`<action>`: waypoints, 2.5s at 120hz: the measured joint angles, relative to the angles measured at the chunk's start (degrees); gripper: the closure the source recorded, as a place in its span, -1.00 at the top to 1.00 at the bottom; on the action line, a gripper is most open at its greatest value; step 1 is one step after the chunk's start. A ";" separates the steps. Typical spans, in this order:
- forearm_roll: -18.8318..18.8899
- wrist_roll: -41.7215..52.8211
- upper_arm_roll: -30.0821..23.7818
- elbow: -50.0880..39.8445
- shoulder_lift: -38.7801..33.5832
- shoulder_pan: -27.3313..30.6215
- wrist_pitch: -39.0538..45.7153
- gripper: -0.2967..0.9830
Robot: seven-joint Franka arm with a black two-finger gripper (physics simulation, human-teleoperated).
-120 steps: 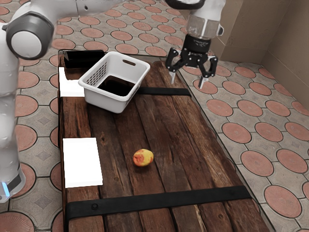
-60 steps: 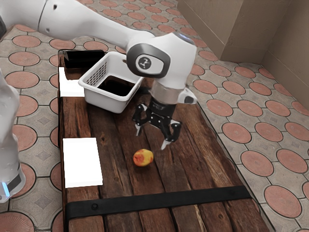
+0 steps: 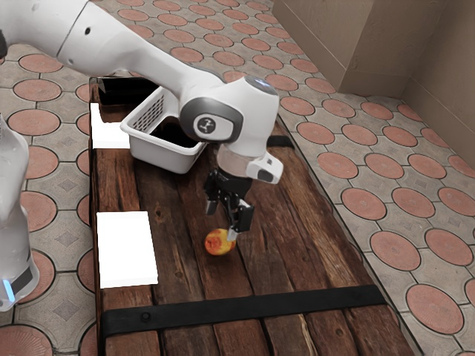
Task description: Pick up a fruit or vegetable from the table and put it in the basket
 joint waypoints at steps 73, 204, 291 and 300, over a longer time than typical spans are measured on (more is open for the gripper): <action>-8.21 11.04 0.08 -3.77 3.68 1.41 5.34 0.52; -5.59 13.39 0.24 -1.67 -12.47 15.85 9.24 -0.14; -5.73 21.80 0.61 4.47 -4.03 50.24 5.40 0.34; -6.52 22.64 0.62 4.86 -4.81 47.52 5.39 0.42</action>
